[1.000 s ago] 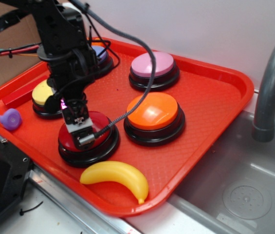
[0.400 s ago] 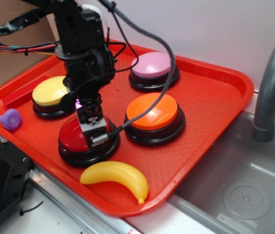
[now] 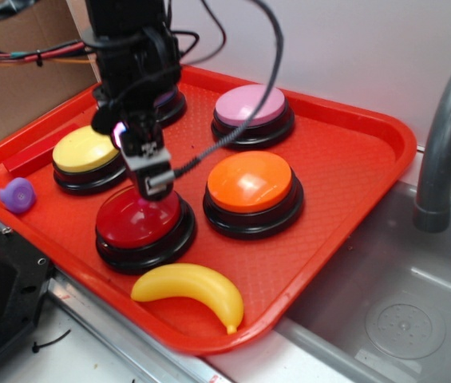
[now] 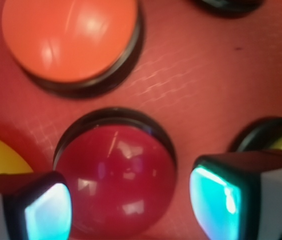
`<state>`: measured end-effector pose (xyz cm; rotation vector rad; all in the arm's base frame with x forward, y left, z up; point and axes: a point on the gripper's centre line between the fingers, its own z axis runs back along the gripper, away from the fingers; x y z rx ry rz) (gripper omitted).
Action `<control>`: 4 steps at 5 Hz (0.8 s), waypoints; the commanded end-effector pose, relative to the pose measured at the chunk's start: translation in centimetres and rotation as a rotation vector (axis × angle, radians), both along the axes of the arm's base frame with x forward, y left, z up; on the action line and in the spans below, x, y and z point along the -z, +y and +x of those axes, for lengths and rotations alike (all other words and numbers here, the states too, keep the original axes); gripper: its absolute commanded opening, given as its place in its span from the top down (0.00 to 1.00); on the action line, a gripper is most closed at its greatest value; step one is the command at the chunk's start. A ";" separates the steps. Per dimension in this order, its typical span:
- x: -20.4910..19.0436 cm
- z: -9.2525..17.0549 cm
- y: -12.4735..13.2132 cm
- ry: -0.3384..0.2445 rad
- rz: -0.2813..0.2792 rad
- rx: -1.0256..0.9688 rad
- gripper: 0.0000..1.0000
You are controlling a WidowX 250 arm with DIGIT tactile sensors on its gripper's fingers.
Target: Push the red button.
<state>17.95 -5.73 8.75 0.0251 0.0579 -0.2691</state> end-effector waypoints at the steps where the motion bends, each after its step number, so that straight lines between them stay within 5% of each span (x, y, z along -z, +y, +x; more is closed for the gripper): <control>1: -3.0 0.4 0.7 -0.119 -0.062 -0.019 0.00; 4: -5.4 0.2 0.4 -0.123 -0.048 0.005 0.00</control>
